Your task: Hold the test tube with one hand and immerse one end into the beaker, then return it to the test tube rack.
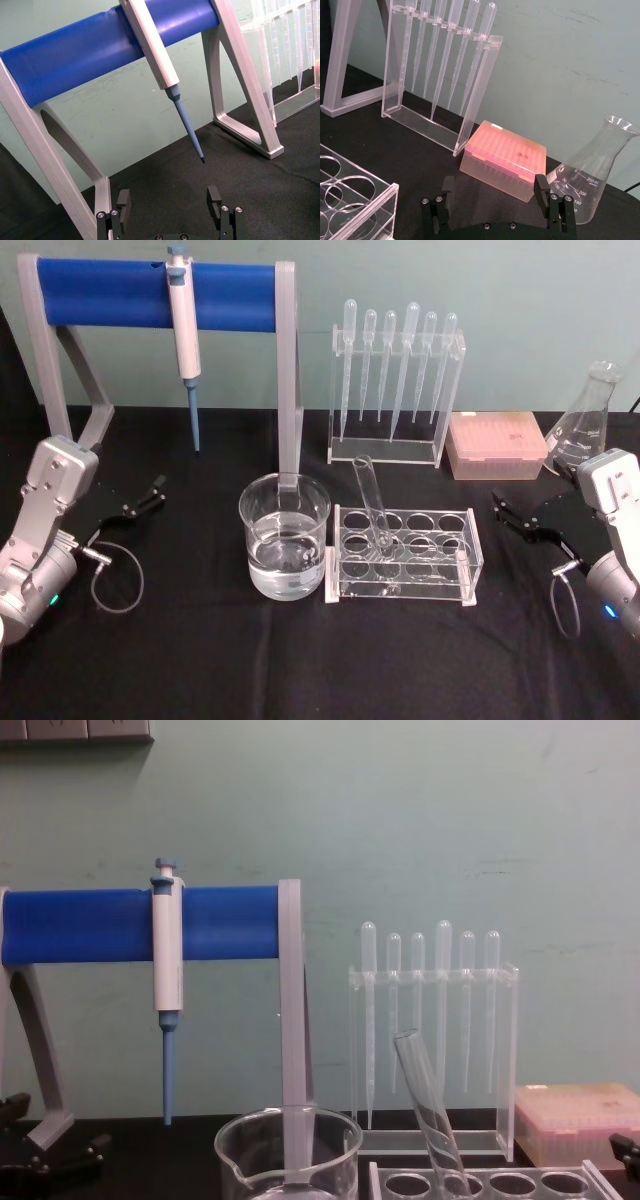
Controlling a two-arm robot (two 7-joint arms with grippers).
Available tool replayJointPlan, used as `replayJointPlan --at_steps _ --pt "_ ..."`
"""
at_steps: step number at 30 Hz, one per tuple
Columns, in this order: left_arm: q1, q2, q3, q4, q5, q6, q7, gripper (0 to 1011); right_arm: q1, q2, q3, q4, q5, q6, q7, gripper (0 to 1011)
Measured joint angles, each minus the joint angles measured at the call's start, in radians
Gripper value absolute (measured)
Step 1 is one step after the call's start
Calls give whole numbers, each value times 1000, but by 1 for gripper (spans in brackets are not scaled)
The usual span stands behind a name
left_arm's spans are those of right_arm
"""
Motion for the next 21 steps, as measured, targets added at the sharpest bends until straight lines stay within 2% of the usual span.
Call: replayJointPlan --at_steps 21 --pt "0 0 0 0 0 0 0 1000 0 0 0 0 0 0 0 1002"
